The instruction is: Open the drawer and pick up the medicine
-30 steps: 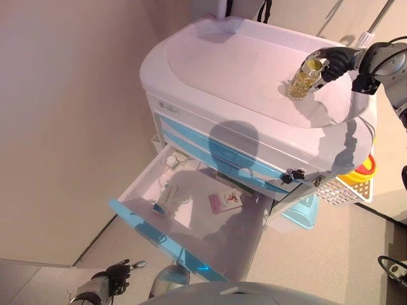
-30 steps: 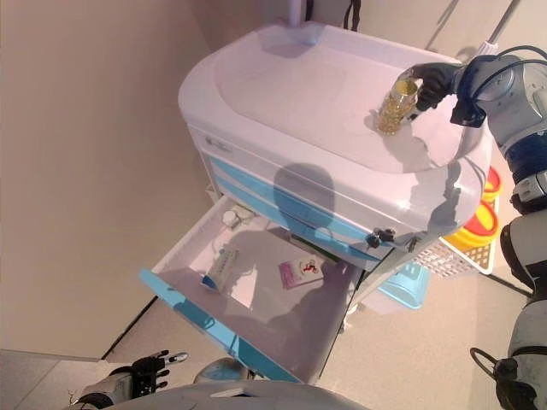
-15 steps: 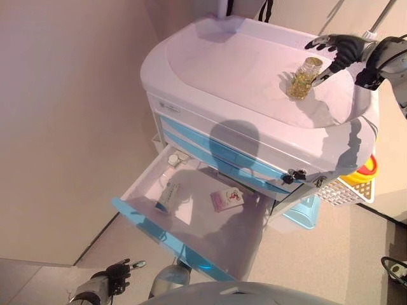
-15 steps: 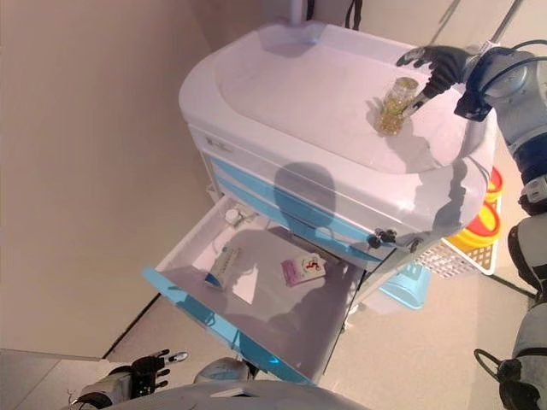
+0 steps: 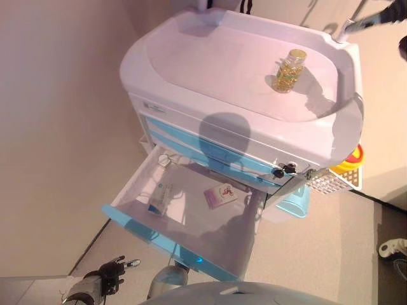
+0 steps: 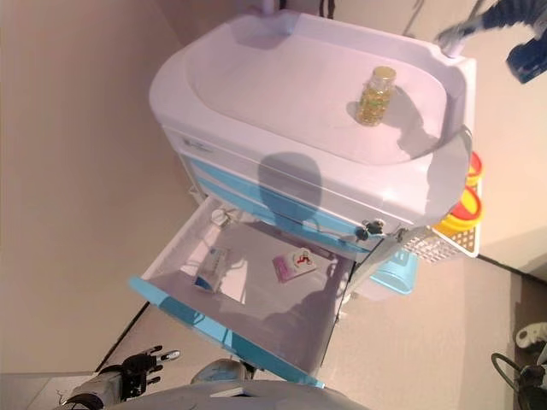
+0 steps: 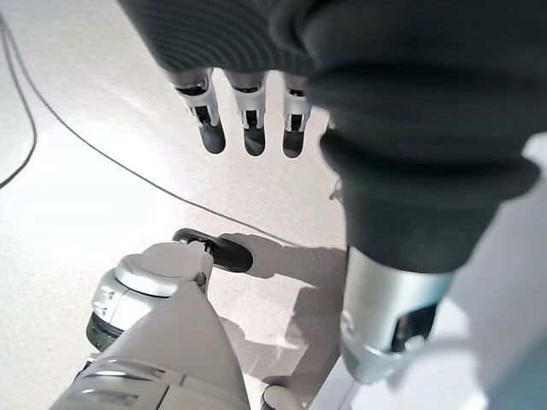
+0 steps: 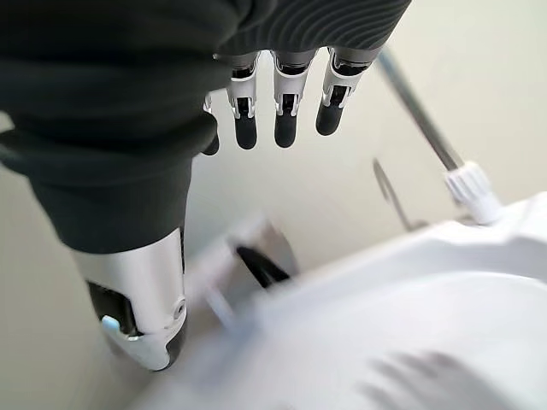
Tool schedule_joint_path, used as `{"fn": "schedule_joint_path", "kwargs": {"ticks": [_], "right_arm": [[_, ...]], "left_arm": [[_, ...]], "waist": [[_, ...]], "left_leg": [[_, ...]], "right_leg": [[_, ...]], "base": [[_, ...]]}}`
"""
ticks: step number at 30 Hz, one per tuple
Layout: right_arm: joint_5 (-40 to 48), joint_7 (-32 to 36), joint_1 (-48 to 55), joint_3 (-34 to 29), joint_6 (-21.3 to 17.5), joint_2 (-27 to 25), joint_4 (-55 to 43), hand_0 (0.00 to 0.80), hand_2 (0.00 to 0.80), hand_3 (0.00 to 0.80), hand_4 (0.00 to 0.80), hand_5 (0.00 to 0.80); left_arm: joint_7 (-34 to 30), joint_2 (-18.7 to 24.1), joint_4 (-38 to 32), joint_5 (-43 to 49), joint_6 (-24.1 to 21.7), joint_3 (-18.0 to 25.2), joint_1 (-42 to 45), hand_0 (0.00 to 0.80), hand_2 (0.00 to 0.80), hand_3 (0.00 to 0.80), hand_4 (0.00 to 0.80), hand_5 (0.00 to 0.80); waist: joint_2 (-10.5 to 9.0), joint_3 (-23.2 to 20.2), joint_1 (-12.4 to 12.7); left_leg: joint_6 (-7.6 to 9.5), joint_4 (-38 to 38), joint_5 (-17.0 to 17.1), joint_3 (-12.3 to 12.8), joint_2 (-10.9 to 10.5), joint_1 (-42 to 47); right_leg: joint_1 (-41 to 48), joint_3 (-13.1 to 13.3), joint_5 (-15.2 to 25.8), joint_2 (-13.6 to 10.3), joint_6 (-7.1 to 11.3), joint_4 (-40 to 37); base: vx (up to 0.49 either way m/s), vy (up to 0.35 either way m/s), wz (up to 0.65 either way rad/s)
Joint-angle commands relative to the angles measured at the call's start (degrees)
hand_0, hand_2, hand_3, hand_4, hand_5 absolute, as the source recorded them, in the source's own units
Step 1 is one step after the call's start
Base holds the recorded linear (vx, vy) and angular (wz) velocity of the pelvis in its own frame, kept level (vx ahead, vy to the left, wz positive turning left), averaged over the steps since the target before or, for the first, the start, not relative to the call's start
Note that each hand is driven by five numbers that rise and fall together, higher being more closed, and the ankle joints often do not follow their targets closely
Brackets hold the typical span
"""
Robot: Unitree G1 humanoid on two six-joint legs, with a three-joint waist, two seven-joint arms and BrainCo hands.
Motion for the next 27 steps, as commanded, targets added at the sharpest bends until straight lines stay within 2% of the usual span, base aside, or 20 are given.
{"fn": "schedule_joint_path", "kwargs": {"ticks": [1,3,5,7,10,15,17,19,20,23,27], "right_arm": [[16.89,-13.55,4.13,-9.86,-0.11,-1.89,-3.47,0.0,0.0,0.0,0.0,0.0],[21.09,-18.62,11.59,-18.76,-2.53,0.74,-3.65,0.0,0.0,0.0,0.0,0.0],[24.97,-19.45,20.95,-27.91,-4.42,4.86,-3.75,0.0,0.0,0.0,0.0,0.0],[27.31,-19.35,28.79,-34.0,-5.24,9.02,-4.0,0.0,0.0,0.0,0.0,0.0],[26.8,-20.27,37.88,-38.55,-7.89,16.0,-4.39,0.0,0.0,0.0,0.0,0.0],[23.48,-20.97,48.16,-39.42,-10.05,26.23,-6.06,0.0,0.0,0.0,0.0,0.0],[17.36,-20.26,52.37,-38.66,-11.07,29.97,-6.16,0.0,0.0,0.0,0.0,0.0],[5.34,-20.27,57.87,-37.62,-13.15,32.2,-6.04,0.0,0.0,0.0,0.0,0.0],[-4.85,-21.43,61.22,-35.71,-14.85,32.42,-5.59,0.0,0.0,0.0,0.0,0.0],[-28.36,-24.2,67.11,-30.89,-13.97,31.11,-4.6,0.0,0.0,0.0,0.0,0.0],[-40.79,-21.21,72.78,-27.68,-12.54,30.01,-2.38,0.0,0.0,0.0,0.0,0.0]], "left_arm": [[-0.62,2.49,3.23,2.33,-3.06,-1.19,0.78,0.0,0.0,0.0,0.0,0.0],[-0.72,1.75,3.56,2.96,-3.42,-1.33,0.8,0.0,0.0,0.0,0.0,0.0],[-0.61,1.09,3.08,2.8,-2.94,-1.64,0.87,0.0,0.0,0.0,0.0,0.0],[-0.56,0.95,2.8,2.44,-2.69,-2.02,0.8,0.0,0.0,0.0,0.0,0.0],[-0.78,0.6,2.34,1.91,-2.23,-2.23,0.32,0.0,0.0,0.0,0.0,0.0],[-0.46,0.09,0.82,0.66,-0.89,-2.58,-0.8,0.0,0.0,0.0,0.0,0.0],[-0.02,-0.51,0.18,0.32,-0.39,-2.09,-1.3,0.0,0.0,0.0,0.0,0.0],[0.62,-1.04,-1.05,0.24,0.51,-1.93,-1.2,0.0,0.0,0.0,0.0,0.0],[1.35,-1.64,-1.91,0.2,0.81,-2.0,-1.03,0.0,0.0,0.0,0.0,0.0],[2.38,-2.26,-3.5,0.42,1.05,-1.22,-0.2,0.0,0.0,0.0,0.0,0.0],[1.84,-1.77,-3.82,1.87,0.28,0.25,0.76,0.0,0.0,0.0,0.0,0.0]], "waist": [[-0.49,-3.34,-1.28],[0.15,-3.43,-2.27],[0.93,-3.38,-3.4],[1.37,-3.28,-4.27],[2.21,-2.98,-5.74],[3.46,-2.52,-7.89],[3.94,-2.25,-8.79],[4.26,-2.16,-9.4],[4.38,-2.01,-9.71],[4.36,-1.8,-10.34],[4.04,-1.3,-11.0]], "left_leg": [[0.86,1.88,-8.71,3.36,-0.94,2.12],[0.97,1.89,-9.06,4.03,-0.87,2.32],[1.1,1.7,-9.26,4.8,-0.73,2.58],[1.24,1.59,-9.45,5.64,-0.58,2.85],[1.45,1.39,-9.63,7.1,-0.3,3.24],[1.64,1.26,-9.83,8.96,0.06,3.57],[1.72,1.24,-9.85,9.53,0.06,3.58],[1.8,1.29,-9.84,10.04,0.02,3.65],[1.9,1.18,-9.68,10.33,-0.01,3.56],[2.01,0.89,-9.33,10.88,-0.03,3.36],[2.03,1.0,-9.19,11.28,0.07,3.09]], "right_leg": [[-3.89,2.59,1.09,-2.21,3.9,4.08],[-4.12,3.41,1.09,-2.13,4.18,4.0],[-4.34,4.36,1.25,-2.06,4.45,3.68],[-4.58,5.3,1.44,-1.96,4.58,3.47],[-4.8,6.62,1.87,-1.84,4.76,2.96],[-5.25,8.56,2.46,-1.66,4.93,2.49],[-5.44,9.15,2.64,-1.66,5.03,2.42],[-5.58,9.41,2.9,-1.82,5.29,2.41],[-5.72,9.47,3.15,-1.92,5.43,2.26],[-6.05,9.42,3.84,-1.96,5.67,1.81],[-6.47,9.07,4.09,-2.03,5.85,2.02]], "base": [[-0.026,0.01,-0.21],[-0.022,0.019,-0.14],[-0.026,0.026,-0.23],[-0.025,0.027,-0.35],[-0.028,0.028,-0.36],[-0.03,0.042,-0.33],[-0.017,0.041,-0.3],[-0.008,0.029,-0.15],[-0.022,0.013,-0.09],[-0.024,-0.004,-0.12],[-0.016,-0.024,-0.28]]}}
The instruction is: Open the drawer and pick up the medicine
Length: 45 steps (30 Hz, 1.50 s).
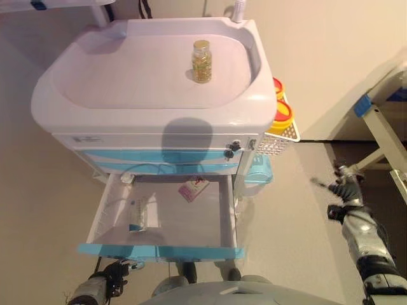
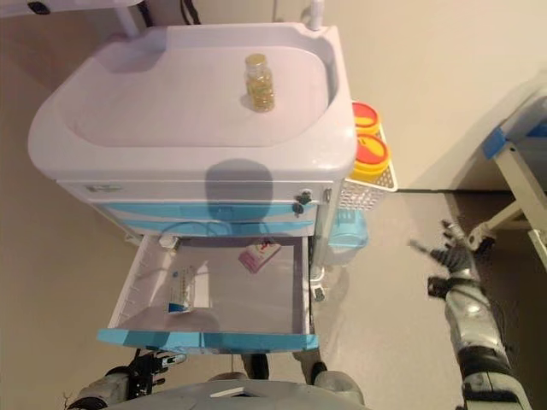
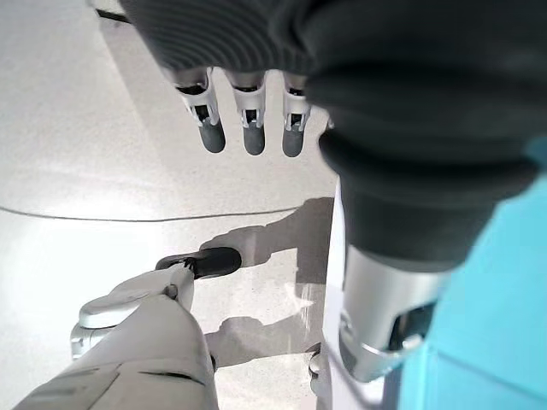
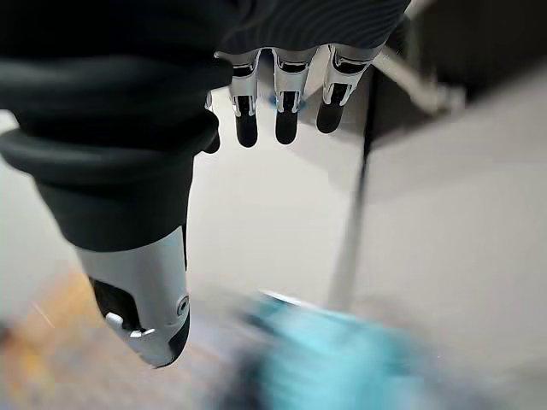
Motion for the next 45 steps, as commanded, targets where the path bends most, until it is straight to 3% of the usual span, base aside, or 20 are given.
{"fn": "schedule_joint_path", "kwargs": {"ticks": [1,3,5,11,16,17,18,21,27,30,36,41,45], "right_arm": [[-10.67,0.45,0.2,2.07,-3.19,-3.77,0.21,0.0,0.0,0.0,0.0,0.0],[-20.21,-0.43,2.18,4.51,-4.74,-3.65,1.83,0.0,0.0,0.0,0.0,0.0],[-23.11,-0.64,3.25,6.55,-4.77,-3.63,2.64,0.0,0.0,0.0,0.0,0.0],[-20.01,1.64,4.75,10.69,-3.0,0.41,7.68,0.0,0.0,0.0,0.0,0.0],[-17.13,4.02,5.07,13.96,-3.71,3.68,12.15,0.0,0.0,0.0,0.0,0.0],[-16.07,4.67,4.91,14.18,-3.6,4.05,12.76,0.0,0.0,0.0,0.0,0.0],[-15.49,4.54,4.91,14.17,-4.62,4.73,14.22,0.0,0.0,0.0,0.0,0.0],[-15.11,3.86,2.53,16.5,-7.57,5.34,17.56,0.0,0.0,0.0,0.0,0.0],[-11.97,4.04,-3.05,19.72,-3.86,2.55,12.25,0.0,0.0,0.0,0.0,0.0],[-10.58,3.8,-4.44,20.28,-0.94,-0.04,7.77,0.0,0.0,0.0,0.0,0.0],[-8.62,5.56,-3.31,18.11,0.11,-3.37,2.9,0.0,0.0,0.0,0.0,0.0],[-11.36,3.39,-3.62,19.59,-0.31,-4.46,-0.66,0.0,0.0,0.0,0.0,0.0],[-11.26,0.5,-3.35,23.21,0.12,-4.54,-3.21,0.0,0.0,0.0,0.0,0.0]], "left_arm": [[-0.51,-0.33,1.46,0.47,-1.75,1.3,-1.55,0.0,0.0,0.0,0.0,0.0],[-0.7,-0.31,2.5,1.46,-3.63,1.7,-1.25,0.0,0.0,0.0,0.0,0.0],[-0.8,-0.31,3.3,2.38,-5.21,1.88,-1.2,0.0,0.0,0.0,0.0,0.0],[0.7,-0.99,5.98,6.62,-11.82,-0.52,-1.81,0.0,0.0,0.0,0.0,0.0],[2.18,-1.58,5.8,11.4,-17.82,-3.48,-2.55,0.0,0.0,0.0,0.0,0.0],[-11.71,-1.6,5.59,-0.34,-23.69,-4.35,-2.84,0.0,0.0,0.0,0.0,0.0],[4.44,-2.43,4.39,14.54,-20.61,-4.22,-2.98,0.0,0.0,0.0,0.0,0.0],[6.51,-1.25,6.83,16.24,-22.49,-8.61,-7.02,0.0,0.0,0.0,0.0,0.0],[6.69,2.92,-0.56,12.65,-17.66,-13.49,-16.5,0.0,0.0,0.0,0.0,0.0],[6.37,9.34,-7.68,10.99,-13.44,-12.9,-21.64,0.0,0.0,0.0,0.0,0.0],[4.95,20.63,-18.85,7.5,-8.37,-9.13,-28.18,0.0,0.0,0.0,0.0,0.0],[14.85,28.88,-16.08,9.87,-2.27,-8.78,-37.65,0.0,0.0,0.0,0.0,0.0],[27.23,33.48,-10.37,8.34,-4.45,-9.27,-49.53,0.0,0.0,0.0,0.0,0.0]], "waist": [[-0.36,-1.61,-0.85],[-0.49,-1.13,-0.96],[-0.65,-0.69,-0.95],[-1.01,0.75,-0.73],[-0.88,1.99,-0.73],[-0.77,2.32,-0.84],[-0.75,2.69,-0.93],[-0.44,5.0,-2.07],[0.54,12.16,-4.14],[0.58,15.22,-4.67],[0.71,17.75,-4.52],[0.23,18.81,-5.52],[-0.76,19.12,-6.19]], "left_leg": [[0.54,1.15,-7.27,-1.66,-1.73,0.28],[0.64,1.39,-7.21,-1.76,-1.76,-0.08],[0.68,1.57,-7.21,-1.97,-1.76,-0.32],[1.07,2.43,-7.21,-2.82,-1.93,-1.44],[1.08,3.17,-7.33,-3.11,-2.05,-2.12],[1.12,3.4,-7.35,-3.16,-2.06,-2.37],[1.25,3.81,-7.61,-3.07,-2.09,-2.85],[1.9,6.71,-8.35,-2.63,-2.02,-5.6],[3.1,17.03,-9.56,-1.28,-2.19,-15.04],[3.92,23.77,-10.65,-0.59,-2.92,-21.08],[5.39,33.05,-13.63,-1.3,-4.64,-30.14],[5.7,37.0,-14.66,-1.39,-5.31,-34.85],[5.82,38.27,-15.11,-1.56,-5.23,-36.35]], "right_leg": [[-3.59,-2.13,1.59,-2.01,4.14,1.61],[-3.89,-2.49,1.54,-2.06,4.12,1.96],[-4.07,-2.83,1.42,-2.17,4.11,2.28],[-5.06,-3.62,1.04,-2.44,3.84,3.63],[-5.65,-3.95,1.32,-2.48,3.64,3.59],[-5.94,-3.81,1.28,-2.47,3.58,3.8],[-6.5,-3.66,1.16,-2.48,3.42,4.15],[-9.75,-2.58,0.43,-2.46,2.91,7.03],[-20.71,-0.94,-0.74,-3.04,1.37,17.5],[-26.7,-0.13,-1.58,-3.06,0.72,23.74],[-34.65,0.67,-3.11,-2.4,-0.39,30.75],[-38.96,1.87,-3.52,-1.23,-1.1,33.56],[-40.18,2.52,-4.09,-0.42,-1.45,34.64]], "base": [[-0.019,-0.037,-0.12],[-0.021,-0.036,-0.04],[-0.02,-0.041,-0.05],[-0.015,-0.052,0.0],[0.005,-0.016,0.01],[0.0,0.0,0.0],[0.0,0.0,0.0],[-0.035,0.036,-0.03],[-0.117,0.132,-0.33],[-0.039,0.129,-0.04],[0.033,0.081,-0.05],[0.049,0.08,-0.11],[0.041,-0.006,-0.04]]}}
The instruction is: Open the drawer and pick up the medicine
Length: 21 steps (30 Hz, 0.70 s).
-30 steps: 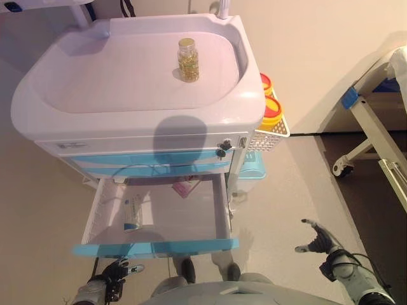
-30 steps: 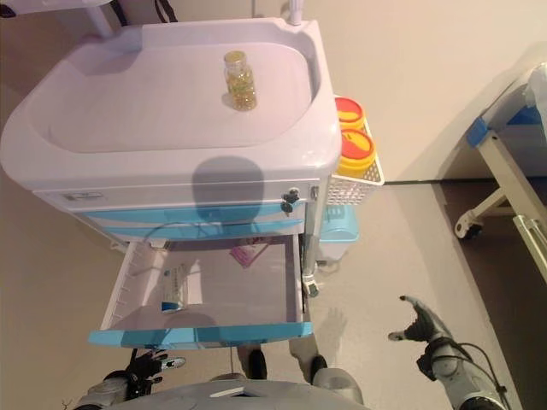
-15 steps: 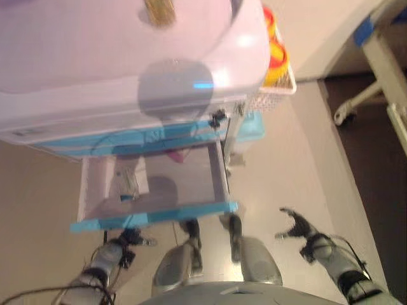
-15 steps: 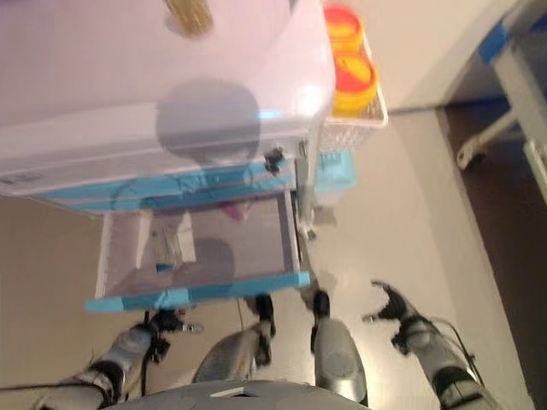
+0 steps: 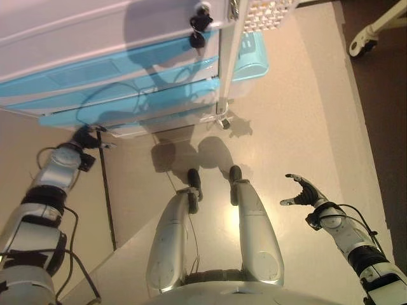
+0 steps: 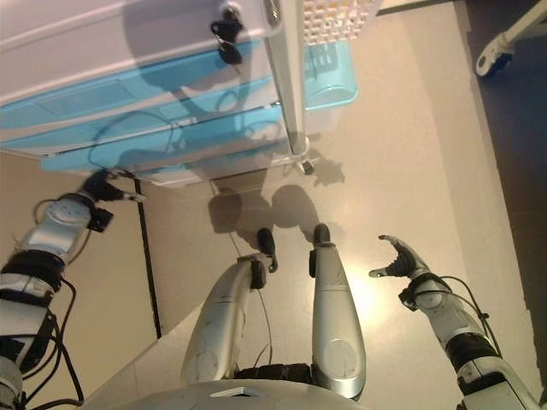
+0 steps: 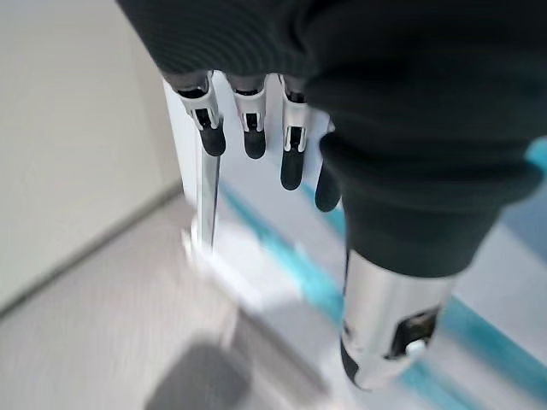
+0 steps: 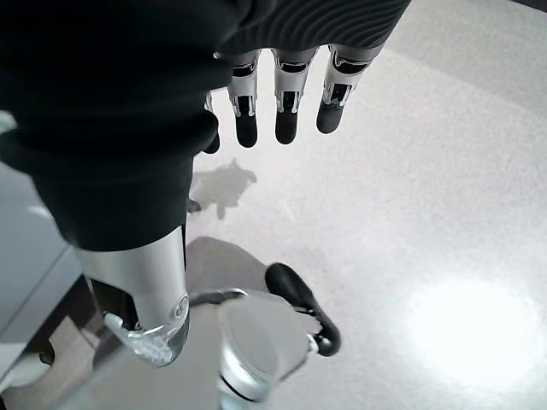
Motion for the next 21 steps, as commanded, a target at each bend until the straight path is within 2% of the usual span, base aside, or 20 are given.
{"fn": "schedule_joint_path", "kwargs": {"ticks": [1,3,5,7,10,12,13,14,16,18,21], "right_arm": [[0.93,-2.98,4.1,2.69,-1.05,0.23,-2.47,0.0,0.0,0.0,0.0,0.0],[1.4,-4.62,4.28,3.91,-1.78,0.88,-1.66,0.0,0.0,0.0,0.0,0.0],[1.53,-5.64,4.62,4.42,-2.54,1.58,-0.76,0.0,0.0,0.0,0.0,0.0],[1.88,-6.27,5.18,4.29,-3.53,2.66,0.36,0.0,0.0,0.0,0.0,0.0],[1.26,-6.28,6.08,3.54,-4.63,4.8,1.68,0.0,0.0,0.0,0.0,0.0],[1.98,-5.48,7.11,2.32,-5.92,6.6,2.54,0.0,0.0,0.0,0.0,0.0],[2.72,-4.65,7.72,1.47,-6.61,7.6,3.15,0.0,0.0,0.0,0.0,0.0],[3.34,-3.38,8.69,-0.3,-8.03,9.17,4.6,0.0,0.0,0.0,0.0,0.0],[3.73,-2.26,9.46,-2.13,-9.31,10.61,6.32,0.0,0.0,0.0,0.0,0.0],[3.13,0.07,9.9,-4.59,-10.69,11.73,8.56,0.0,0.0,0.0,0.0,0.0],[2.61,2.98,10.05,-6.88,-11.77,12.32,11.68,0.0,0.0,0.0,0.0,0.0]], "left_arm": [[14.52,7.81,1.29,-1.45,-5.79,3.8,-9.31,0.0,0.0,0.0,0.0,0.0],[17.03,7.88,2.61,-2.04,-7.59,2.71,-12.43,0.0,0.0,0.0,0.0,0.0],[16.63,7.22,2.89,-2.32,-9.01,2.05,-12.89,0.0,0.0,0.0,0.0,0.0],[13.92,5.72,2.72,-4.24,-9.98,2.39,-11.59,0.0,0.0,0.0,0.0,0.0],[6.28,1.71,1.47,-9.1,-11.71,3.76,-5.65,0.0,0.0,0.0,0.0,0.0],[0.56,-2.9,-0.55,-14.39,-13.41,5.43,1.65,0.0,0.0,0.0,0.0,0.0],[-1.33,-6.35,-1.93,-17.47,-15.59,6.24,6.71,0.0,0.0,0.0,0.0,0.0],[-4.28,-11.97,-3.69,-19.18,-17.88,7.68,14.42,0.0,0.0,0.0,0.0,0.0],[-6.36,-18.11,-4.83,-19.72,-21.23,8.06,22.08,0.0,0.0,0.0,0.0,0.0],[-11.23,-23.91,-3.58,-20.21,-23.06,9.77,30.1,0.0,0.0,0.0,0.0,0.0],[-15.37,-27.29,2.28,-17.97,-24.33,11.14,37.18,0.0,0.0,0.0,0.0,0.0]], "waist": [[-0.96,-3.44,-1.79],[-1.23,-3.43,-1.96],[-1.42,-3.47,-1.98],[-1.55,-3.54,-1.86],[-1.54,-3.75,-1.51],[-1.31,-4.24,-0.98],[-1.13,-4.7,-0.61],[-0.91,-5.49,0.22],[-0.7,-6.49,1.24],[-0.66,-7.73,2.62],[-0.77,-10.07,4.12]], "left_leg": [[3.48,0.49,-5.82,-0.01,-3.13,1.95],[3.4,0.13,-5.85,-0.14,-2.96,1.94],[3.34,-0.43,-5.78,-0.26,-2.81,2.36],[3.27,-1.34,-5.73,-0.54,-2.74,3.25],[3.0,-3.31,-5.41,-1.12,-2.69,5.54],[2.72,-5.38,-4.71,-2.03,-2.97,7.69],[2.51,-6.53,-4.29,-2.63,-3.26,8.85],[2.19,-8.09,-3.73,-3.57,-3.68,10.65],[1.76,-9.8,-3.02,-4.5,-4.02,12.54],[1.23,-12.14,-2.24,-5.62,-4.26,15.28],[0.43,-15.9,-1.22,-6.91,-4.17,19.58]], "right_leg": [[2.07,-1.85,1.46,3.65,-1.24,-4.99],[1.93,-1.64,1.46,4.0,-1.24,-5.35],[2.19,-1.33,1.56,4.29,-1.14,-5.81],[2.82,-1.02,1.64,4.5,-0.83,-6.38],[4.66,-0.61,1.94,4.6,-0.26,-7.75],[6.76,-0.59,2.5,4.37,0.18,-9.66],[8.08,-0.63,2.82,4.18,0.37,-10.94],[10.31,-1.02,3.22,3.69,0.71,-12.89],[12.91,-1.8,3.61,3.07,0.97,-15.03],[16.56,-3.08,3.77,2.47,1.09,-17.57],[21.91,-4.63,3.94,2.3,0.94,-21.34]], "base": [[0.021,-0.025,0.05],[0.0,-0.031,0.12],[0.0,-0.039,0.14],[0.005,-0.07,0.04],[0.016,-0.096,0.0],[0.032,-0.096,0.02],[0.059,-0.106,0.02],[0.062,-0.09,0.0],[0.055,-0.081,0.0],[0.052,-0.097,0.18],[0.074,-0.097,0.18]]}}
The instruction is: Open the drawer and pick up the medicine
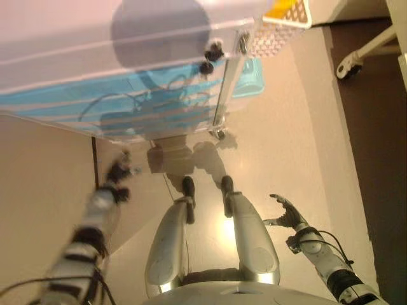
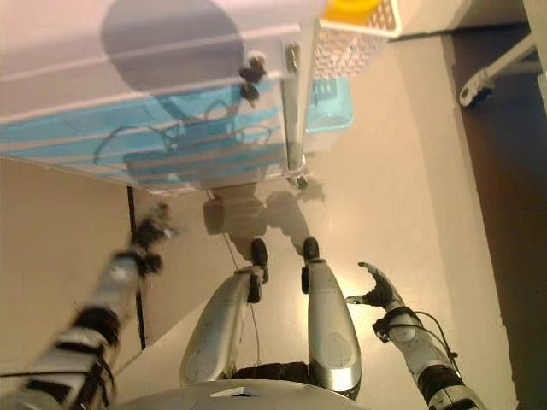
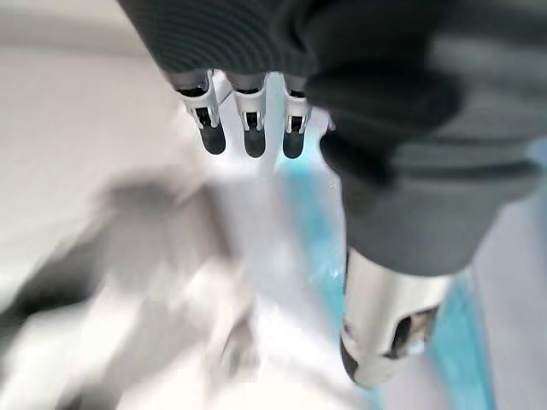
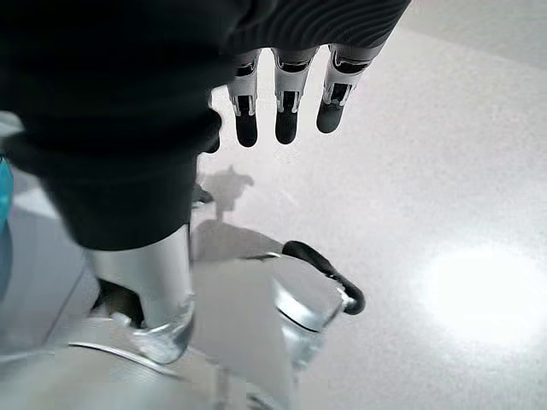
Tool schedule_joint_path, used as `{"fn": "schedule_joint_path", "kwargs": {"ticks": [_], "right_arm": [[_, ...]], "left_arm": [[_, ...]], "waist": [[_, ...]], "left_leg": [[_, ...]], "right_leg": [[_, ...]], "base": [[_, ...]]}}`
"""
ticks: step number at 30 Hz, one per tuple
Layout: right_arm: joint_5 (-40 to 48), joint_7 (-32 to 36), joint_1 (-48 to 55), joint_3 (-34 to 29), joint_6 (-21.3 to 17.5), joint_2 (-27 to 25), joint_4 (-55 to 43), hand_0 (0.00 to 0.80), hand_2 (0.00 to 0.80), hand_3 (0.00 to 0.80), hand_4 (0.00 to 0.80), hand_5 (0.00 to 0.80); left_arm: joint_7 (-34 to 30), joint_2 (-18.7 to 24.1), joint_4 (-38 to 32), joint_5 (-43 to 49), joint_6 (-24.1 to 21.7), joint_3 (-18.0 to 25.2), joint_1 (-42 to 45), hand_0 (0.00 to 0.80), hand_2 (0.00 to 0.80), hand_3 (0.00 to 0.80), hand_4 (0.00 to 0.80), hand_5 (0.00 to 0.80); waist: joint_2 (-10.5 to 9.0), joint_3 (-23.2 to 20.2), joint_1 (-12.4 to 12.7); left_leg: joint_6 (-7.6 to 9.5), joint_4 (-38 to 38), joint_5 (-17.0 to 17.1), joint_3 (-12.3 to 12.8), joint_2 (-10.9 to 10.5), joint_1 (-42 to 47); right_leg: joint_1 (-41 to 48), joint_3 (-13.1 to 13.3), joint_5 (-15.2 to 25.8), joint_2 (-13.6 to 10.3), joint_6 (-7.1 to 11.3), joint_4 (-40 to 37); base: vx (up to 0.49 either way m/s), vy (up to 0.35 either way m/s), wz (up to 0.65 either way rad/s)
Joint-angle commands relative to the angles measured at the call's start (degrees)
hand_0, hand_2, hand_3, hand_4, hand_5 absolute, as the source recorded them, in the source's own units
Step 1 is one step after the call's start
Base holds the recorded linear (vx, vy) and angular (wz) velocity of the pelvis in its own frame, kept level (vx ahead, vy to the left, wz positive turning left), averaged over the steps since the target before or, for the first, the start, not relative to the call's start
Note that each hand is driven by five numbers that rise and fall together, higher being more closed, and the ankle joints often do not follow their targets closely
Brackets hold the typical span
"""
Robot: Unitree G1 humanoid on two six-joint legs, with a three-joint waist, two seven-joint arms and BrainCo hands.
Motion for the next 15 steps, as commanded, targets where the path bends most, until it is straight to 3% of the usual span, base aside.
{"fn": "schedule_joint_path", "kwargs": {"ticks": [1,8,15], "right_arm": [[0.17,4.0,3.54,-1.75,-4.07,-0.31,3.41,0.0,0.0,0.0,0.0,0.0],[-0.13,4.42,3.17,-3.4,-4.66,1.84,13.23,0.0,0.0,0.0,0.0,0.0],[-1.78,5.01,2.15,-3.86,-3.2,4.9,21.1,0.0,0.0,0.0,0.0,0.0]], "left_arm": [[-4.84,0.5,7.86,-0.29,-4.01,2.48,7.02,0.0,0.0,0.0,0.0,0.0],[-7.74,-2.29,19.85,3.56,-0.01,3.5,11.47,0.0,0.0,0.0,0.0,0.0],[-5.74,-4.35,21.92,6.44,-4.3,2.66,11.06,0.0,0.0,0.0,0.0,0.0]], "waist": [[0.94,-11.24,2.33],[1.1,-16.92,4.64],[1.15,-20.33,6.67]], "left_leg": [[0.93,-2.82,-4.28,-1.33,-2.79,4.68],[-0.37,-9.75,-3.16,-4.04,-2.24,12.25],[-1.87,-17.67,-0.09,-4.01,-0.52,15.91]], "right_leg": [[5.49,-2.87,1.92,0.62,1.43,-7.43],[14.43,-5.35,1.94,0.77,1.8,-14.18],[18.57,-8.64,3.07,1.09,2.55,-19.0]], "base": [[0.073,-0.088,0.14],[0.04,-0.074,0.31],[-0.046,-0.051,0.2]]}}
